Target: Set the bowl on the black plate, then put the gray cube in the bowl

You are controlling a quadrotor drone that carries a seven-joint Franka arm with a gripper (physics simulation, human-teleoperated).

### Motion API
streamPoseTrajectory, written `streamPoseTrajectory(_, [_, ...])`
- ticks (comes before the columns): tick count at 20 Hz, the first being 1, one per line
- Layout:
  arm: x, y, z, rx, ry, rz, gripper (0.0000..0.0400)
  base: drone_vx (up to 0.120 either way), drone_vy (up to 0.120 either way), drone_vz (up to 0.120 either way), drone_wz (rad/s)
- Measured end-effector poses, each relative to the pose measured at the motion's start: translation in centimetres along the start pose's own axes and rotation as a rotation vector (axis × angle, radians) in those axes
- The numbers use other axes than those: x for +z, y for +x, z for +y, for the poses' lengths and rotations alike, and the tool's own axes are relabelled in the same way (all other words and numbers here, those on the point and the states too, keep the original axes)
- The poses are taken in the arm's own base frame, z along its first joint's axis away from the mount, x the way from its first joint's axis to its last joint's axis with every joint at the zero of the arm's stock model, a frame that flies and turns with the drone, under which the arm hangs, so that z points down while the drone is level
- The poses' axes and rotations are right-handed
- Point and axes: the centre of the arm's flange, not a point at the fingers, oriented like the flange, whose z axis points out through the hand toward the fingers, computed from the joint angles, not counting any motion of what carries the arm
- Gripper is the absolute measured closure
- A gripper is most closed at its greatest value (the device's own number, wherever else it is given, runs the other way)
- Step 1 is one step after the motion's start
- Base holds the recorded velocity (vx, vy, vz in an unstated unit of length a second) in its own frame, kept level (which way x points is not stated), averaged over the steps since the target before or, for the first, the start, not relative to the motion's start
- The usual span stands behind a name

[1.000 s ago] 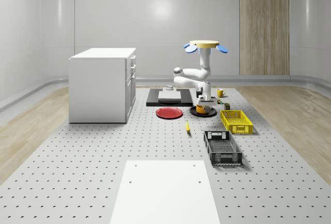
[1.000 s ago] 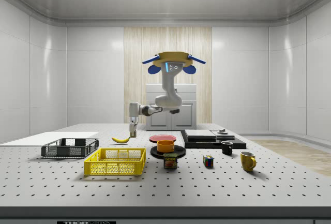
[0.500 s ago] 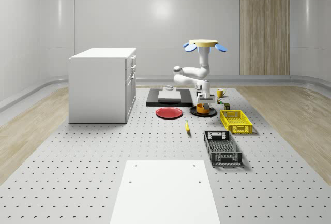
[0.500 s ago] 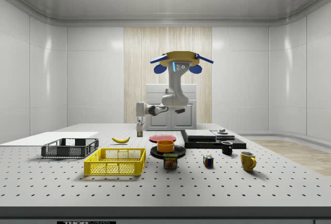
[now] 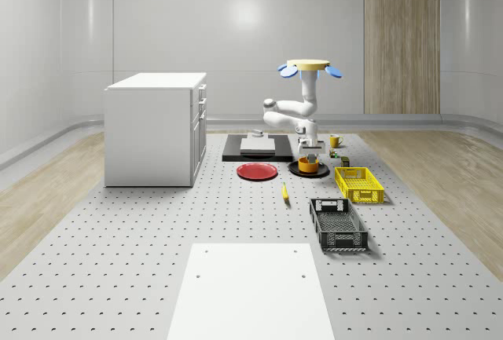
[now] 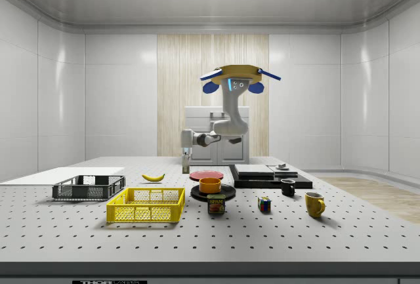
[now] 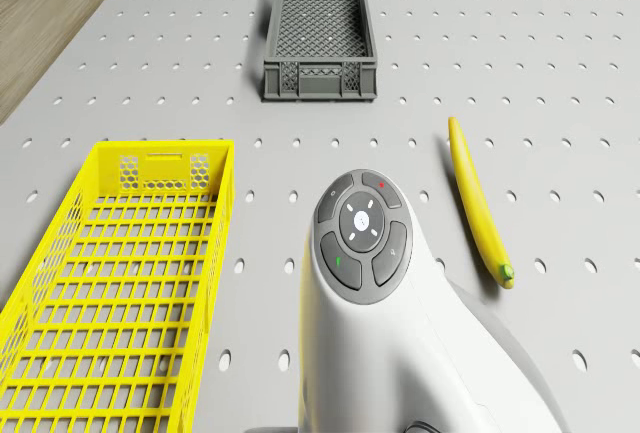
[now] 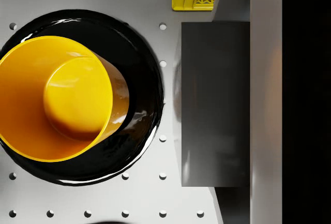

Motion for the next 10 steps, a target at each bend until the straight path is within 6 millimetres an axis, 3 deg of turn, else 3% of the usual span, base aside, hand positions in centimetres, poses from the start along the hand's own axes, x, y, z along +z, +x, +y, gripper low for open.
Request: streamPoseTrajectory(10, [0.0,0.0,0.0,0.0,0.0,0.0,0.015,-0.12,0.0,0.0,0.0])
